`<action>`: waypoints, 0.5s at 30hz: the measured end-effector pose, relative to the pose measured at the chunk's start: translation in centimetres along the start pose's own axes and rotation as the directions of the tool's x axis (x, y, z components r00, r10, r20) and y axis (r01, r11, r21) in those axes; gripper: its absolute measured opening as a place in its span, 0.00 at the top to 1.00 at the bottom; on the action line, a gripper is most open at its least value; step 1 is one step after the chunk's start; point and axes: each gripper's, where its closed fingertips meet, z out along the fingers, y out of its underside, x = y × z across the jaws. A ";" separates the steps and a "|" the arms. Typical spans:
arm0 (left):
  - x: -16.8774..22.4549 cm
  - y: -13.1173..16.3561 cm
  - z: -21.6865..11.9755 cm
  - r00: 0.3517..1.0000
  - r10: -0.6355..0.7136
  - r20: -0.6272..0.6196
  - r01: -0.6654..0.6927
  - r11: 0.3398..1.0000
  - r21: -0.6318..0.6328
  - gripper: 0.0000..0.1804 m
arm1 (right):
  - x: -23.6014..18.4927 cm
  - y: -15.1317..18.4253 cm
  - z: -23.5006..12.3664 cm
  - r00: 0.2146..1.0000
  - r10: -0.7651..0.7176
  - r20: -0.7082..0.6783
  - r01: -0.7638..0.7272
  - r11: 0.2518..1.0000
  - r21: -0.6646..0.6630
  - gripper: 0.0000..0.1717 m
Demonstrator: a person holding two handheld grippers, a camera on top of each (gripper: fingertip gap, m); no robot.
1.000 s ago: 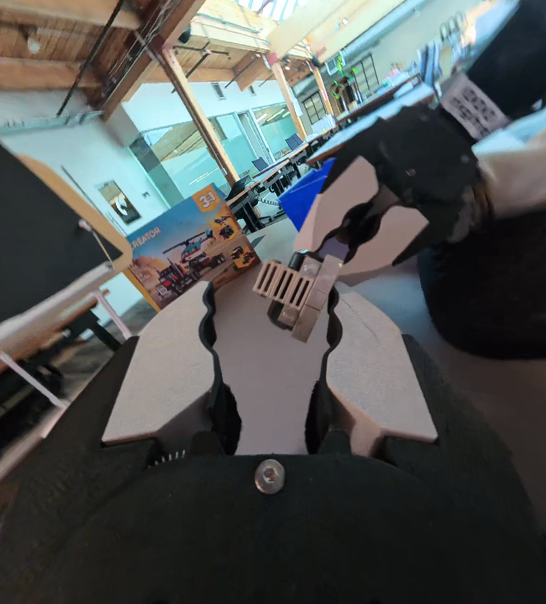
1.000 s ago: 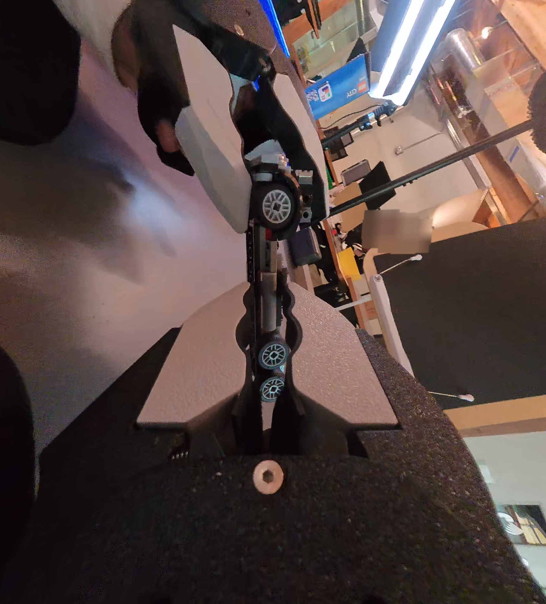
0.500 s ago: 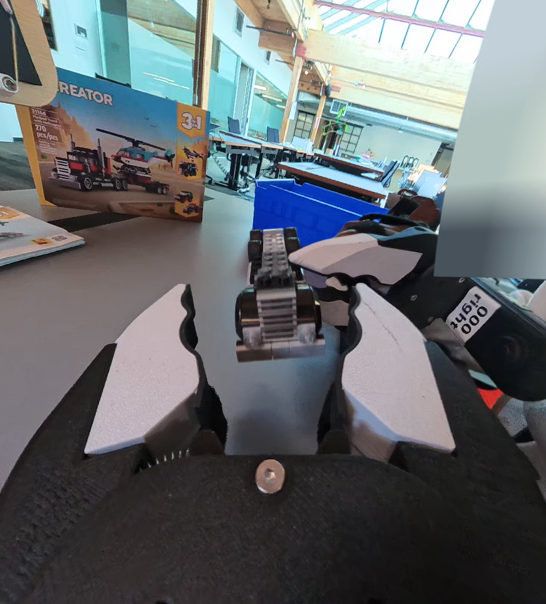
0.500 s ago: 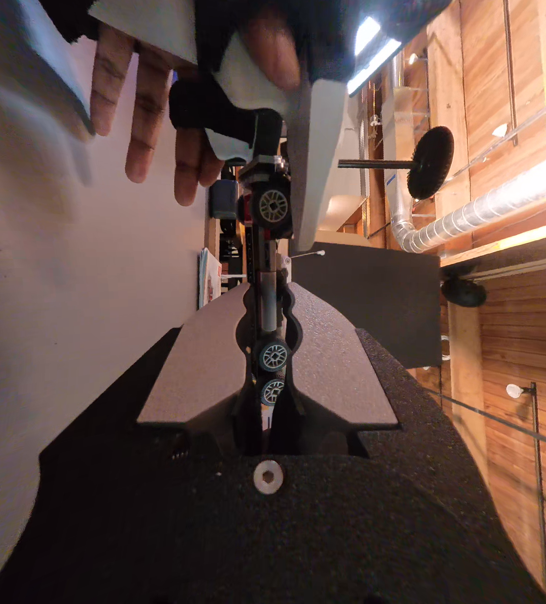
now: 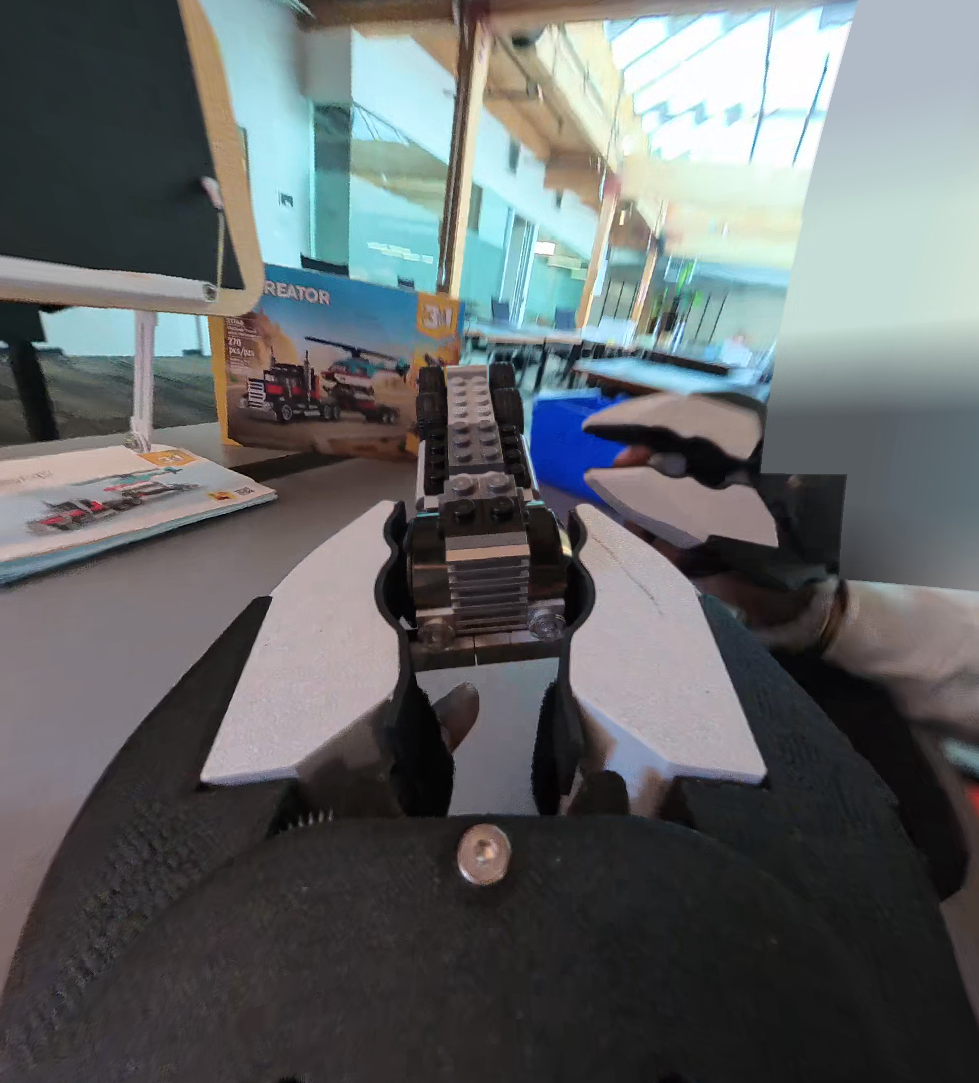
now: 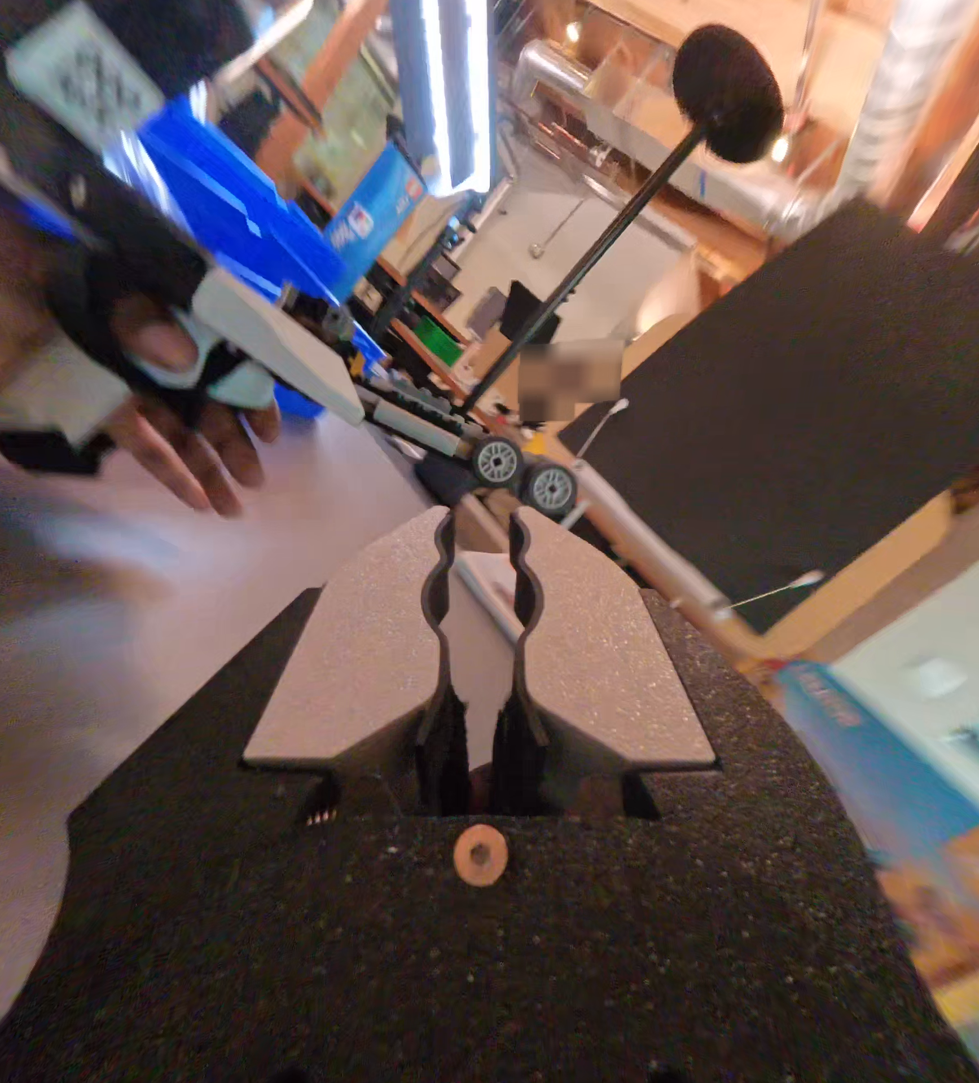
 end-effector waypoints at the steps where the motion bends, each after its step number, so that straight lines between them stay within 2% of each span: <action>1: -0.4 -0.6 -0.2 0.996 -0.086 -0.014 0.086 0.995 0.047 0.71 | 0.0 -0.2 0.2 0.968 0.243 0.058 -0.245 0.969 0.024 0.88; 2: -0.6 -1.1 -0.4 0.984 -0.176 -0.041 0.179 0.980 0.092 0.71 | -0.4 -0.6 0.5 0.866 0.483 0.131 -0.490 0.871 0.033 0.86; 3: -0.9 -1.6 -0.7 0.963 -0.258 -0.073 0.265 0.955 0.133 0.71 | -0.9 -1.0 0.8 0.700 0.681 0.215 -0.700 0.713 0.022 0.84; 4: -1.1 -2.0 -0.8 0.942 -0.319 -0.099 0.332 0.929 0.164 0.71 | -1.5 -1.6 1.1 0.502 0.811 0.299 -0.849 0.529 -0.010 0.82; 6: -1.3 -2.3 -0.9 0.919 -0.373 -0.126 0.392 0.900 0.190 0.71 | -2.5 -1.8 1.8 0.143 0.913 0.383 -0.975 0.195 -0.102 0.82; 7: -1.3 -2.2 -0.9 0.911 -0.391 -0.133 0.410 0.893 0.185 0.71 | -2.7 -1.5 2.0 0.015 0.919 0.395 -0.988 0.074 -0.134 0.83; 8: -1.2 -2.0 -0.8 0.901 -0.409 -0.141 0.430 0.885 0.177 0.71 | -2.8 -1.3 2.2 -0.069 0.913 0.401 -0.989 -0.011 -0.147 0.86; 9: -1.1 -1.9 -0.7 0.887 -0.434 -0.155 0.457 0.873 0.169 0.71 | -2.7 -0.9 2.4 -0.118 0.911 0.395 -0.987 -0.064 -0.149 0.87; 11: -0.7 -1.7 -0.5 0.834 -0.514 -0.200 0.544 0.825 0.151 0.71 | -2.6 -0.4 2.6 -0.140 0.912 0.386 -0.986 -0.092 -0.140 0.88; 13: -0.5 -1.4 -0.3 0.748 -0.615 -0.249 0.655 0.746 0.122 0.71 | -2.3 -0.4 2.4 -0.120 0.913 0.389 -0.989 -0.077 -0.124 0.89; 15: -0.5 -1.1 -0.2 0.636 -0.710 -0.302 0.762 0.641 0.095 0.71 | -2.0 -0.4 2.3 -0.065 0.921 0.383 -0.995 -0.028 -0.100 0.90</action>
